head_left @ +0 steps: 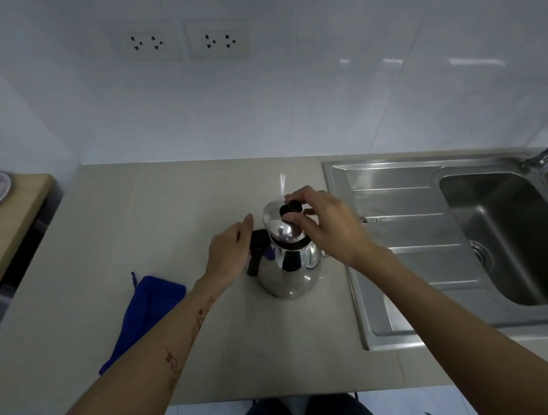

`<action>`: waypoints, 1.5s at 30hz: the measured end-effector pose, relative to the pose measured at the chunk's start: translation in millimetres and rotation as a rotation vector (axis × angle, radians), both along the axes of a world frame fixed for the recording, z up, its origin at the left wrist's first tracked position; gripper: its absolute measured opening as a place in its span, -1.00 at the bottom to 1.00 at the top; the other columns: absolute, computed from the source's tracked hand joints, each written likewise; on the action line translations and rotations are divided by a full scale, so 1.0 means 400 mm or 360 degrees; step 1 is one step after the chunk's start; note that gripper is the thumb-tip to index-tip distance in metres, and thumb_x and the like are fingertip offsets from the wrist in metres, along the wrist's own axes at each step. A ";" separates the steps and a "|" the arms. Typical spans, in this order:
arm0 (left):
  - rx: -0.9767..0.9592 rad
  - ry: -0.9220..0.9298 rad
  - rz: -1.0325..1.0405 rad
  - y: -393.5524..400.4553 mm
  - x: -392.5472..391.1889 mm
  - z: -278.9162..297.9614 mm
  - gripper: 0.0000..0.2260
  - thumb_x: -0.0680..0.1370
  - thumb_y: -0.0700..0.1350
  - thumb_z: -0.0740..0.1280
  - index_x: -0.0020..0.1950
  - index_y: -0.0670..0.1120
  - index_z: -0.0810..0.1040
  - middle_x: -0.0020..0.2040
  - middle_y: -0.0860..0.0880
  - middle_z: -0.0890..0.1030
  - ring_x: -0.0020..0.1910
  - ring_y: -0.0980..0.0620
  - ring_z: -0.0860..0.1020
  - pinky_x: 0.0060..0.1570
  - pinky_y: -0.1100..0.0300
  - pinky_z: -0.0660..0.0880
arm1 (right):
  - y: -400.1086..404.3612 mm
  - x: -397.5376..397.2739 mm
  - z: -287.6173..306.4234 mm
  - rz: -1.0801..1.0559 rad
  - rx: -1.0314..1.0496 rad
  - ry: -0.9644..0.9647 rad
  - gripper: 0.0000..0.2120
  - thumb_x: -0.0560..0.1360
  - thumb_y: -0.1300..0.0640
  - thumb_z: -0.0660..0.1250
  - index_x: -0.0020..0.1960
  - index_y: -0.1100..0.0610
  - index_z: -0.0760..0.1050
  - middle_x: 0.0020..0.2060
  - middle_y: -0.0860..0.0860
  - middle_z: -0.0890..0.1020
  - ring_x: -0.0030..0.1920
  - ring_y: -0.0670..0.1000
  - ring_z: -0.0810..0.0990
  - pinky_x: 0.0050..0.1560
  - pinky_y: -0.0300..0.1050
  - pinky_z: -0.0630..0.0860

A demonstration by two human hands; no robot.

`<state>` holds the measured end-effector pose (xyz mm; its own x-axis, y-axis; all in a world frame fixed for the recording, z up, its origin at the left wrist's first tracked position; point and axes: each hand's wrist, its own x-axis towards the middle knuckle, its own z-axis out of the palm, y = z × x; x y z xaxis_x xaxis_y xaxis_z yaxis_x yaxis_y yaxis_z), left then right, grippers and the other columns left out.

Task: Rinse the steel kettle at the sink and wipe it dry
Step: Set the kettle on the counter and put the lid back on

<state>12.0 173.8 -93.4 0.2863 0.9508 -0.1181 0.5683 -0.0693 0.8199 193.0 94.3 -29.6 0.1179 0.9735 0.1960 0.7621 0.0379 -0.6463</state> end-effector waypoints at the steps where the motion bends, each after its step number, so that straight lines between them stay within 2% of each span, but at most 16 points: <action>1: -0.0052 -0.0039 -0.0002 -0.002 -0.003 0.003 -0.37 0.62 0.25 0.03 -0.09 -0.30 0.56 -0.15 -0.23 0.66 -0.13 -0.13 0.62 -0.12 0.11 0.49 | 0.007 0.002 -0.005 0.0017 -0.0056 -0.0075 -0.73 0.54 -0.09 0.29 0.17 0.02 0.45 0.02 0.04 0.63 -0.01 0.04 0.61 -0.02 0.09 0.60; 2: -0.0096 -0.0061 -0.0006 -0.004 -0.008 0.009 -0.34 0.60 0.29 0.03 -0.06 -0.30 0.56 -0.12 -0.22 0.66 -0.10 -0.13 0.62 -0.07 0.08 0.49 | 0.010 0.002 -0.008 0.0038 -0.0088 -0.0137 -0.72 0.54 -0.06 0.31 0.18 0.03 0.45 0.02 0.05 0.63 0.01 0.05 0.59 -0.03 0.10 0.58; 4: -0.0174 -0.0061 -0.0041 -0.007 -0.009 0.019 -0.33 0.58 0.33 0.06 -0.07 -0.29 0.54 -0.11 -0.20 0.64 -0.10 -0.13 0.59 -0.13 0.15 0.44 | 0.011 0.005 -0.016 0.0084 -0.0097 -0.0240 -0.72 0.53 -0.03 0.33 0.19 0.05 0.46 0.02 0.04 0.63 0.04 0.06 0.55 -0.06 0.10 0.56; 7: -0.0265 -0.0059 -0.0094 -0.012 -0.013 0.030 -0.44 0.53 0.37 0.14 -0.21 -0.15 0.43 -0.24 -0.08 0.54 -0.25 -0.01 0.49 -0.27 0.20 0.34 | 0.006 0.005 -0.020 0.0105 -0.0117 -0.0287 -0.72 0.53 -0.02 0.33 0.17 0.09 0.46 0.00 0.06 0.62 0.02 0.09 0.55 -0.11 0.09 0.56; 9: -0.0299 -0.0048 -0.0096 -0.013 -0.013 0.032 -0.49 0.49 0.36 0.23 -0.23 -0.10 0.39 -0.29 -0.01 0.50 -0.32 0.06 0.43 -0.30 0.20 0.31 | 0.005 0.002 -0.018 0.0100 -0.0144 -0.0322 -0.72 0.54 -0.01 0.33 0.16 0.12 0.45 -0.04 0.08 0.61 -0.02 0.12 0.55 -0.14 0.06 0.55; 13: -0.0312 -0.0048 -0.0136 -0.011 -0.014 0.028 -0.49 0.43 0.37 0.33 -0.23 -0.08 0.38 -0.31 0.02 0.46 -0.35 0.08 0.40 -0.34 0.21 0.29 | 0.004 -0.001 -0.011 0.0035 -0.0149 -0.0352 -0.71 0.54 -0.03 0.33 0.12 0.15 0.44 -0.07 0.11 0.59 -0.10 0.15 0.54 -0.18 0.03 0.52; 17: -0.0316 -0.0029 -0.0163 -0.009 -0.014 0.029 -0.48 0.42 0.39 0.32 -0.21 -0.08 0.39 -0.31 0.02 0.46 -0.35 0.07 0.40 -0.34 0.20 0.29 | -0.002 -0.014 -0.018 -0.0045 -0.0130 -0.0352 -0.66 0.53 -0.06 0.33 0.13 0.17 0.43 -0.09 0.11 0.61 -0.14 0.14 0.56 -0.19 0.05 0.55; 20: -0.0334 -0.0015 -0.0165 -0.006 -0.016 0.029 -0.46 0.40 0.41 0.31 -0.20 -0.09 0.40 -0.30 0.01 0.47 -0.35 0.06 0.40 -0.34 0.20 0.29 | -0.005 -0.021 -0.027 -0.0060 -0.0083 -0.0265 -0.66 0.52 -0.05 0.35 0.14 0.17 0.43 -0.10 0.10 0.62 -0.14 0.12 0.56 -0.19 0.08 0.57; 27: -0.0360 0.0013 -0.0138 -0.001 -0.008 0.036 -0.47 0.42 0.39 0.30 -0.24 -0.10 0.38 -0.32 0.00 0.44 -0.35 0.06 0.39 -0.33 0.22 0.27 | -0.008 -0.003 -0.039 0.0016 -0.0108 -0.0143 -0.59 0.46 -0.03 0.43 0.24 0.08 0.45 -0.03 0.04 0.67 -0.13 0.08 0.60 -0.12 -0.07 0.53; 30: -0.0379 0.0046 -0.0117 0.004 -0.003 0.036 -0.43 0.39 0.43 0.30 -0.26 -0.10 0.39 -0.32 0.00 0.47 -0.34 0.05 0.42 -0.33 0.20 0.28 | -0.013 -0.012 -0.059 0.0006 -0.0056 -0.0065 -0.54 0.48 0.00 0.41 0.34 0.05 0.44 0.02 0.01 0.67 -0.11 0.05 0.61 -0.08 -0.14 0.48; 33: -0.0388 0.0074 -0.0107 0.006 0.003 0.034 -0.44 0.39 0.41 0.31 -0.26 -0.11 0.37 -0.31 -0.01 0.46 -0.34 0.06 0.41 -0.34 0.22 0.28 | -0.013 -0.012 -0.075 -0.0034 -0.0030 -0.0026 -0.59 0.52 -0.05 0.36 0.32 0.05 0.45 -0.02 -0.02 0.67 -0.19 -0.01 0.59 -0.11 -0.16 0.49; 35: -0.0395 0.0073 -0.0101 0.011 0.005 0.025 -0.43 0.37 0.43 0.32 -0.28 -0.09 0.35 -0.34 0.00 0.43 -0.36 0.07 0.39 -0.35 0.22 0.27 | -0.012 -0.009 -0.087 -0.0027 -0.0029 -0.0002 -0.62 0.55 -0.04 0.32 0.32 0.04 0.44 0.02 -0.04 0.66 -0.19 -0.01 0.63 -0.08 -0.15 0.55; 37: -0.0400 0.0075 -0.0088 0.015 0.004 0.016 -0.41 0.33 0.46 0.32 -0.29 -0.09 0.34 -0.34 0.00 0.43 -0.37 0.06 0.38 -0.35 0.21 0.26 | -0.013 -0.006 -0.098 0.0002 -0.0021 0.0077 -0.64 0.57 -0.03 0.30 0.32 0.05 0.43 0.01 -0.10 0.64 -0.19 0.02 0.66 0.09 -0.09 0.56; 39: -0.0403 0.0062 -0.0077 0.020 0.003 0.010 -0.40 0.32 0.46 0.33 -0.28 -0.09 0.34 -0.33 0.00 0.42 -0.36 0.06 0.38 -0.34 0.20 0.26 | -0.010 -0.003 -0.105 0.0019 -0.0001 0.0110 -0.66 0.58 -0.01 0.29 0.31 0.07 0.44 -0.08 -0.10 0.65 -0.26 0.04 0.67 0.34 0.06 0.44; 40: -0.0412 0.0053 -0.0080 0.022 0.003 0.008 -0.41 0.33 0.45 0.34 -0.28 -0.09 0.35 -0.33 0.01 0.42 -0.36 0.06 0.37 -0.35 0.20 0.25 | -0.009 -0.002 -0.108 0.0025 0.0002 0.0128 -0.66 0.58 -0.01 0.29 0.31 0.08 0.44 -0.10 -0.09 0.65 -0.28 0.05 0.67 0.37 0.11 0.40; 45: -0.0414 0.0006 -0.0046 0.027 0.006 0.004 -0.45 0.34 0.39 0.40 -0.28 -0.09 0.36 -0.35 0.02 0.41 -0.38 0.07 0.36 -0.36 0.19 0.22 | -0.010 -0.009 -0.117 -0.0003 0.0096 0.0292 -0.69 0.57 0.06 0.31 0.29 0.08 0.47 -0.04 -0.19 0.60 -0.11 -0.14 0.64 0.27 0.18 0.48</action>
